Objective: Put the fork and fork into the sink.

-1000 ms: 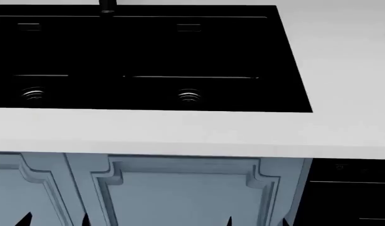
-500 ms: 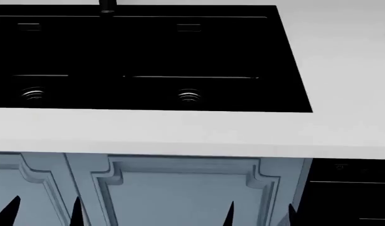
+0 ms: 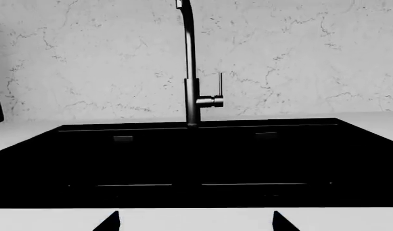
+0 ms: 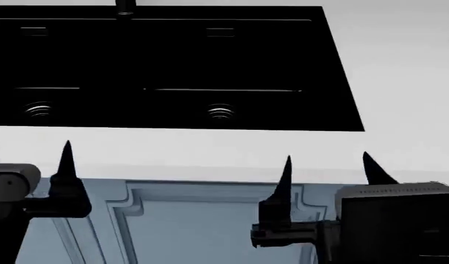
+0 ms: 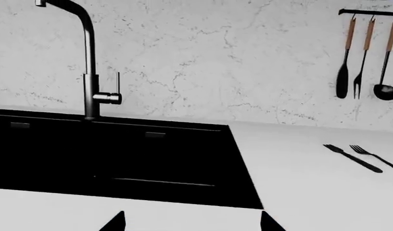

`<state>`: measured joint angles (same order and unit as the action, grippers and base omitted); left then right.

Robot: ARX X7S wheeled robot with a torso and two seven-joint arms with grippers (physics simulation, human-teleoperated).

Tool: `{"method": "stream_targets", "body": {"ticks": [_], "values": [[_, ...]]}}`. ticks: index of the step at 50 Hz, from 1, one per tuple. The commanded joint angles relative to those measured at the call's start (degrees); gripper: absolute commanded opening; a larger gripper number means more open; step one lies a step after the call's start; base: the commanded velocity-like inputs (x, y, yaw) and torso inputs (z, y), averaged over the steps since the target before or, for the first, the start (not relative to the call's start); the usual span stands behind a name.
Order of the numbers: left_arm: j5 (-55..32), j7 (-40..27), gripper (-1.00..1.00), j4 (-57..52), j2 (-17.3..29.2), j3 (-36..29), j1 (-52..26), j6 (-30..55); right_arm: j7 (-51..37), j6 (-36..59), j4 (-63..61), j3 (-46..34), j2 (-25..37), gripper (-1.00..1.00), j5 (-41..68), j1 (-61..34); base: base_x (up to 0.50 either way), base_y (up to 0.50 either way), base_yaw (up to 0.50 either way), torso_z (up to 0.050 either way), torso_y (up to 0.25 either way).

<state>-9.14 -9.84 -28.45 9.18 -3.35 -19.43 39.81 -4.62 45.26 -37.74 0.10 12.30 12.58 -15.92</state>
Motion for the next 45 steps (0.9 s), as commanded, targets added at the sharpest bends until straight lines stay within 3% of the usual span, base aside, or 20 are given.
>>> {"method": "stream_targets", "body": {"ticks": [1,8,17,21,28,29,31,45], "values": [[-1.6,-1.5,1.00,-2.0,2.5,1.8,-16.5,18.3,1.0,32.5,-7.4,7.0,3.3,1.00,8.4,-18.8,0.00,0.00,0.00,0.000,0.000],[-1.8,-1.1,1.00,3.6,4.3,3.5,-26.1,21.6,-0.6,37.2,-4.9,7.2,5.7,1.00,7.5,-26.8,0.00,0.00,0.00,0.000,0.000],[-1.4,-0.9,1.00,8.5,5.9,3.3,-32.0,23.2,0.2,44.0,-2.3,7.9,7.5,1.00,9.4,-36.1,0.00,0.00,0.00,0.000,0.000],[-1.6,-0.7,1.00,10.0,6.5,3.5,-34.7,25.0,-5.0,44.7,1.0,9.6,8.9,1.00,16.4,-39.5,0.00,0.00,0.00,0.000,0.000],[-1.2,-0.8,1.00,11.5,7.0,2.5,-36.7,25.3,-12.6,44.4,5.4,11.1,11.3,1.00,27.7,-43.0,0.00,0.00,0.00,0.000,0.000],[-1.5,-0.5,1.00,9.6,7.5,2.3,-35.2,26.2,-15.5,44.7,5.8,11.0,13.8,1.00,35.7,-44.4,0.34,-0.40,0.00,0.000,0.000],[-1.6,-0.5,1.00,9.4,7.7,2.5,-35.0,26.3,-19.0,44.5,6.1,11.4,14.6,1.00,40.2,-44.7,0.37,-0.36,0.00,0.000,0.000],[-1.8,-0.4,1.00,9.7,8.2,2.5,-34.3,25.7,-23.5,41.8,8.4,10.3,15.7,1.00,46.5,-44.4,0.39,-0.35,0.00,0.000,0.000]]}}
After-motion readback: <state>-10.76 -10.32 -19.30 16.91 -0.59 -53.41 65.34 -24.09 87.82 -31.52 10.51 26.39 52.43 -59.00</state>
